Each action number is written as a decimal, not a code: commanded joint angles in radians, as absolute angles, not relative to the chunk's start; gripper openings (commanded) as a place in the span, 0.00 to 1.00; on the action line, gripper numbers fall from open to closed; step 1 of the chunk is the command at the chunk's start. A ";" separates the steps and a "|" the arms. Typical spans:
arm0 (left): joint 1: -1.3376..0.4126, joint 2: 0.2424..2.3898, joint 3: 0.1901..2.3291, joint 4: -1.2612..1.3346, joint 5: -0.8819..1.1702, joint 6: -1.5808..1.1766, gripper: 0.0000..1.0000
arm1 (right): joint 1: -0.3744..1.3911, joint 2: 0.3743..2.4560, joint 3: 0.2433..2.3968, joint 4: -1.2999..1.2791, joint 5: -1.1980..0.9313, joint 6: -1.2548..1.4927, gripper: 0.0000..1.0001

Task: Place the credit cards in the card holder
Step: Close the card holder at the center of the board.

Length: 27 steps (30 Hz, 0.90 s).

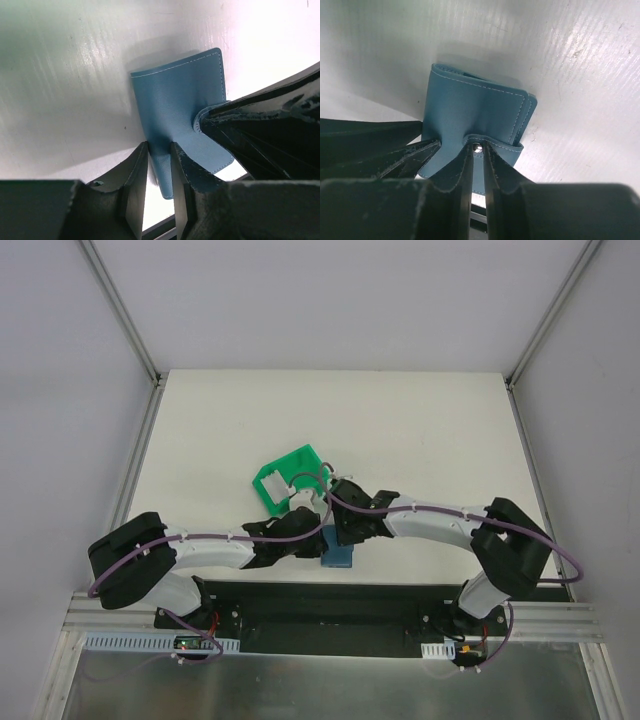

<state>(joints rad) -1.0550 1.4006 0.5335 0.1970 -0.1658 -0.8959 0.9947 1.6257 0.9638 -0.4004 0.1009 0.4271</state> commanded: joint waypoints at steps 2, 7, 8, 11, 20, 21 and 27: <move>-1.071 1.422 0.569 0.242 -0.120 -0.812 0.27 | 1.002 1.591 0.856 -0.399 0.209 0.472 0.18; -1.071 1.450 0.623 0.238 -0.068 -0.732 0.41 | 0.991 1.614 0.864 -0.416 0.209 0.468 0.19; -1.071 1.457 0.632 0.235 -0.055 -0.723 0.43 | 0.991 1.621 0.862 -0.417 0.203 0.466 0.19; -1.075 1.488 0.663 0.221 -0.037 -0.703 0.44 | 0.989 1.638 0.856 -0.402 0.190 0.466 0.18; -1.081 1.534 0.655 0.179 -0.092 -0.790 0.37 | 0.986 1.556 0.821 -0.336 0.172 0.472 0.20; -1.083 1.534 0.653 0.181 -0.091 -0.788 0.37 | 0.986 1.546 0.821 -0.337 0.184 0.480 0.21; -1.095 1.543 0.655 0.181 -0.104 -0.790 0.36 | 0.982 1.548 0.842 -0.365 0.227 0.477 0.24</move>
